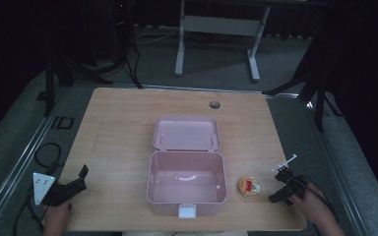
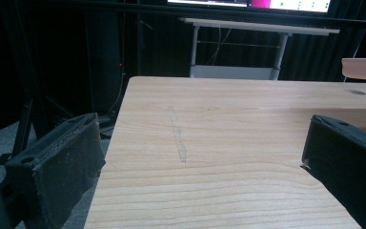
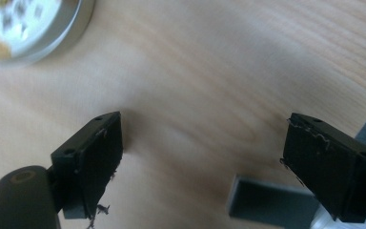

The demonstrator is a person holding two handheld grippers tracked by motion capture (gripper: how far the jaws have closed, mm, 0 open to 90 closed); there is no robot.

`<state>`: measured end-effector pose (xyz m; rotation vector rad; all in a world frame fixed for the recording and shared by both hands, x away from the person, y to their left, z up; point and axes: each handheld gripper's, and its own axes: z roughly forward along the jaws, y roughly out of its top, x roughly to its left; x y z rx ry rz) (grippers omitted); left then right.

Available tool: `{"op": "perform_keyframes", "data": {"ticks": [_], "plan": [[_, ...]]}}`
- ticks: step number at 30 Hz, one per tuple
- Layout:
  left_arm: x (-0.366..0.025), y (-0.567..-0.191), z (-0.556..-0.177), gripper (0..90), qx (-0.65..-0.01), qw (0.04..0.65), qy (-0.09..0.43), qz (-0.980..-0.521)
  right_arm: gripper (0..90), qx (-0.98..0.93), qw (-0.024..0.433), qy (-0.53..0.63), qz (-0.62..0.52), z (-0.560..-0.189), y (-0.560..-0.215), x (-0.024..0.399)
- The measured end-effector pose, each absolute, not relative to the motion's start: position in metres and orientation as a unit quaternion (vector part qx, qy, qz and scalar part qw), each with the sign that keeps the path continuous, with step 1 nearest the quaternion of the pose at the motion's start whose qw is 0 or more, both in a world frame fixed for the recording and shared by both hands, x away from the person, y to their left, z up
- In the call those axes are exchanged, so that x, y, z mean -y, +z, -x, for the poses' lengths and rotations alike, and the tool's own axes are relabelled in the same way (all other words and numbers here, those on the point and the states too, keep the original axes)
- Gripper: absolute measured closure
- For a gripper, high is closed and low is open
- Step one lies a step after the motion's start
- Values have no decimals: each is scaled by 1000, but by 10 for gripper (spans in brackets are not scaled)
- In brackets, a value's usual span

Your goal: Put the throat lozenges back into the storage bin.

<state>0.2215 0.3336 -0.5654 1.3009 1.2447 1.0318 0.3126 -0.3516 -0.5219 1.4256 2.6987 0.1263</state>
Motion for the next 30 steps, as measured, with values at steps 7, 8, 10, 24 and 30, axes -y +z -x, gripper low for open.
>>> {"op": "perform_keyframes", "data": {"ticks": [7, 8, 10, 24, 30], "plan": [[-334, -565, -221, 5, -516, 510, 428, -540, 133, -927, 5, -7, -376, -309, -517, 344], [-334, -565, -221, 5, -516, 510, 428, -540, 133, -933, -3, -12, -358, -308, -517, 342], [-334, -565, -221, 5, -516, 510, 427, -540, 135, -943, -7, -18, -333, -305, -517, 338], [-334, -565, -221, 5, -515, 512, 426, -540, 138, -986, -19, -33, -165, -303, -517, 313], [-334, -565, -221, 5, -514, 512, 425, -541, 138, -988, -17, -36, -151, -315, -511, 302]]}}
